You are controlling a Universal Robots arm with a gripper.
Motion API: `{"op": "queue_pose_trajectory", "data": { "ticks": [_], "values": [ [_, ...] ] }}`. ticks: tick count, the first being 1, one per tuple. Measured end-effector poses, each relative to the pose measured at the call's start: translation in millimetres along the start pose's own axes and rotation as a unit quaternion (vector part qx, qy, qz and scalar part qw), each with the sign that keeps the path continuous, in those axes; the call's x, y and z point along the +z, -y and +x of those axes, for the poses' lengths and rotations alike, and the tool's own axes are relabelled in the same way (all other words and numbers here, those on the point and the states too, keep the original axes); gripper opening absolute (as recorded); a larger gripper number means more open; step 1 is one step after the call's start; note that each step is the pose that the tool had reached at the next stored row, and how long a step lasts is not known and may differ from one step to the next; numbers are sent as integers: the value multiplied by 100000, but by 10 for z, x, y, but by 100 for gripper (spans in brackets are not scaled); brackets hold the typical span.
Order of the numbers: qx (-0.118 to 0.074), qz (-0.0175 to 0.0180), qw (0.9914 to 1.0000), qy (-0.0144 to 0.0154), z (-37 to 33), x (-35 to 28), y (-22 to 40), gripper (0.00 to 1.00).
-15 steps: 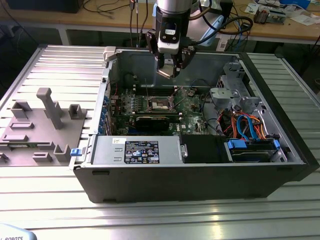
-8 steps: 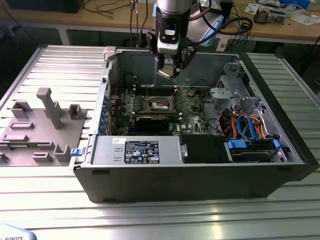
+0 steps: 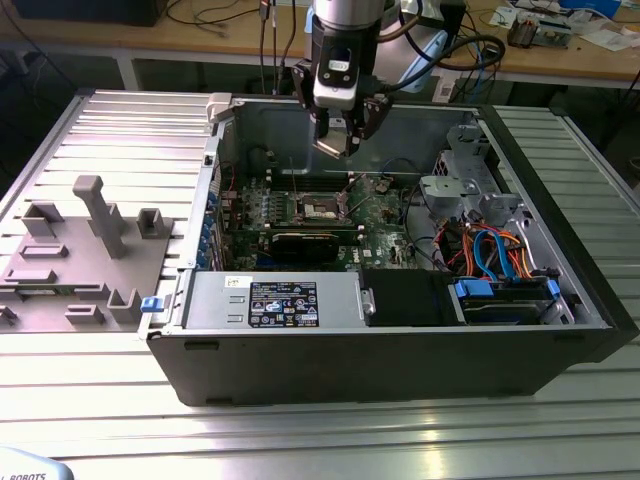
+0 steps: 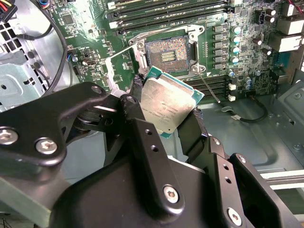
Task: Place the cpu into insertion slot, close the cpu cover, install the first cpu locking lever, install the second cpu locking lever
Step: 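Place the cpu into insertion slot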
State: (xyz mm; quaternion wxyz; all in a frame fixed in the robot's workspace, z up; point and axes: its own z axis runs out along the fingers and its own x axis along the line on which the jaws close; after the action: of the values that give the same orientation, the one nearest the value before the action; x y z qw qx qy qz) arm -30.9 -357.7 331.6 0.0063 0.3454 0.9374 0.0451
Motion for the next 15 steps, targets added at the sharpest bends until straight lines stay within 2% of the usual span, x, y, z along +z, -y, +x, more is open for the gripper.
{"op": "queue_pose_trajectory", "data": {
  "ticks": [15],
  "values": [
    [656, -15, 99998, 57, 0, 11, 1, 54]
  ]
}}
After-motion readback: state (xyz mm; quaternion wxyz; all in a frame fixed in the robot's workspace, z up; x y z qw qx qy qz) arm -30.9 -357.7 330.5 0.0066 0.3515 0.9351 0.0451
